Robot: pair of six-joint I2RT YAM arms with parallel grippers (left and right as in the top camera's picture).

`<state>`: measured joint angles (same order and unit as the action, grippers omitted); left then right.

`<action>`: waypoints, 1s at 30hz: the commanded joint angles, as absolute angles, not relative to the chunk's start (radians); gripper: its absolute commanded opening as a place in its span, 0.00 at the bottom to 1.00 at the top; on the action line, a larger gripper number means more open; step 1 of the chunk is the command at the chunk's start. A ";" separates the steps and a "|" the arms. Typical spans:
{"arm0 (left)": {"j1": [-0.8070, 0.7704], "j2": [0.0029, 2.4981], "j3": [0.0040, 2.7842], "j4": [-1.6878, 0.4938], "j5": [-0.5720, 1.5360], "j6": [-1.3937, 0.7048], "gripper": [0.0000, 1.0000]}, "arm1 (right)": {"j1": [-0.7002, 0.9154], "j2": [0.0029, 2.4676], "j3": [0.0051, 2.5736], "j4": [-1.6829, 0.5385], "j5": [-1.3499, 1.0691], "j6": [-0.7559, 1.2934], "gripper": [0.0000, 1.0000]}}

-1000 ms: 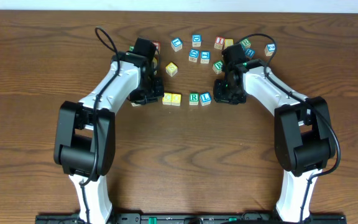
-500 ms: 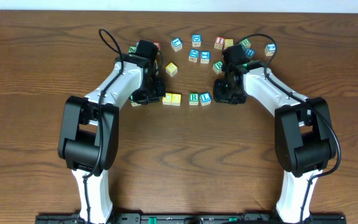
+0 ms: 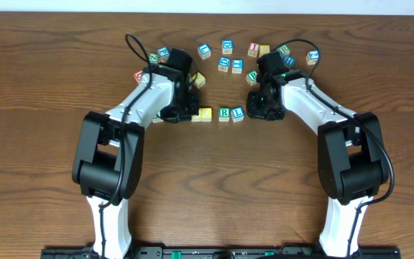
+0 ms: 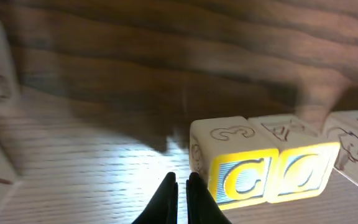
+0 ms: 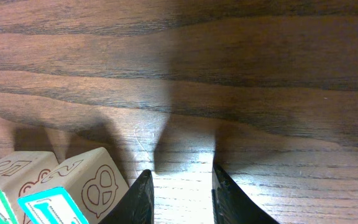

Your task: Spell out CORL

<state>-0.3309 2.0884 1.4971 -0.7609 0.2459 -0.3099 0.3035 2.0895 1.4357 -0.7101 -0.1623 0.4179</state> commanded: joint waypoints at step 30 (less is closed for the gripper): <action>-0.375 2.101 1.490 -0.701 0.255 -0.168 0.07 | 0.350 2.080 1.411 -0.674 -0.194 0.467 0.24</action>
<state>-0.3630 2.0884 1.4971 -0.7010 0.2462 -0.2142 0.3443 2.0892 1.4296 -0.6773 -0.1898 0.4488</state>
